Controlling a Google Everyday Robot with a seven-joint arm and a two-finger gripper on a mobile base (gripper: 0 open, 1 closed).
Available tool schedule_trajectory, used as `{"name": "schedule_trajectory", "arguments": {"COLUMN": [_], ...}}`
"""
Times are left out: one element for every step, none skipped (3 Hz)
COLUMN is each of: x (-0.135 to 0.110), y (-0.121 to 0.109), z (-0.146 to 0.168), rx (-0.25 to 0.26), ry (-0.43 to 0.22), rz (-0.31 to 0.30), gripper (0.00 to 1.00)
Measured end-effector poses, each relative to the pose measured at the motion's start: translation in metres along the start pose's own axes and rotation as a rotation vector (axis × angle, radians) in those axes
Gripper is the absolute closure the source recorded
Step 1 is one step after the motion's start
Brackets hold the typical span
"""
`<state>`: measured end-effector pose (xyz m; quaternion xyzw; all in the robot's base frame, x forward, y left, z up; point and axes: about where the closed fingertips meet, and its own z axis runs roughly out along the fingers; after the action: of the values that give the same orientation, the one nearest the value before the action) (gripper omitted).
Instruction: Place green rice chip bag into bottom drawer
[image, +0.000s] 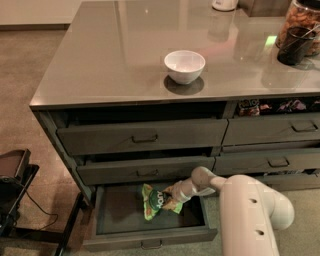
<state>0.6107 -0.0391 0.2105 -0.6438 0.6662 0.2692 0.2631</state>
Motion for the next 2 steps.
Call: {"name": "schedule_trajectory", "arguments": {"x": [0.0274, 0.0296], "y": [-0.0061, -0.0123], "z": [0.0109, 0.0095], "rx": [-0.014, -0.003], "ry": [-0.014, -0.015], "rz": [0.051, 0.051], "gripper": [1.00, 0.81]}}
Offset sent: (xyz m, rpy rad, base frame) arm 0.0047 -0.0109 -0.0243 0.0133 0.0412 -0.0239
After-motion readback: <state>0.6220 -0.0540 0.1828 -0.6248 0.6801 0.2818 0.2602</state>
